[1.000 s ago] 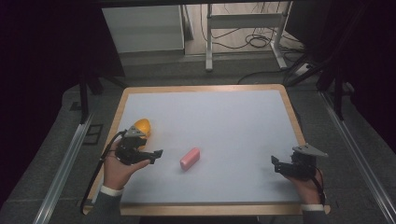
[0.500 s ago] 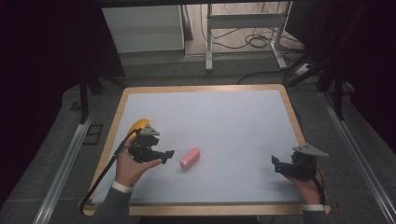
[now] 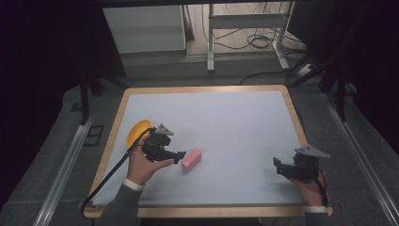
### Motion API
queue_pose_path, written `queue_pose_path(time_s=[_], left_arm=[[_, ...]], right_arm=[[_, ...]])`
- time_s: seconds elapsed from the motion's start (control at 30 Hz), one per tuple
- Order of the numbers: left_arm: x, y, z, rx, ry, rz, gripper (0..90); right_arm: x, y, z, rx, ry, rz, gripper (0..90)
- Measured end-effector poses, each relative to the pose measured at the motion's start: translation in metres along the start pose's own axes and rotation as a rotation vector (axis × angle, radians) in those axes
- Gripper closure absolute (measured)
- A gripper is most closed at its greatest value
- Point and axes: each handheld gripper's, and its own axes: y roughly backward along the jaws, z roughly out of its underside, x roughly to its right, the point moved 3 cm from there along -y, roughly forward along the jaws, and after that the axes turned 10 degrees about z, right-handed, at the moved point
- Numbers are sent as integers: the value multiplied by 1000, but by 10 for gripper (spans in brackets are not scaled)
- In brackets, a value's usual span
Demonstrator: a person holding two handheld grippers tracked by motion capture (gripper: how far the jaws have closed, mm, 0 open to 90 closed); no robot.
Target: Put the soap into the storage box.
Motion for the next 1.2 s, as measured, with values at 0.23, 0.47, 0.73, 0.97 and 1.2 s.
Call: queue_pose_path(time_s=[0.23,0.47,0.73,0.97,1.2], left_arm=[[5,-11,-8,-25,-13,13,228],[10,-20,-13,-51,-26,12,230],[12,-27,-16,-70,-19,26,236],[10,-39,-14,-110,-9,35,235],[11,-51,-13,-121,-7,46,247]], right_arm=[[-1,-1,1,-6,7,-1,54],[2,-1,1,-9,-2,11,54],[2,0,0,-7,-3,9,54],[0,-2,2,-12,4,9,54],[0,-4,3,-19,8,8,54]])
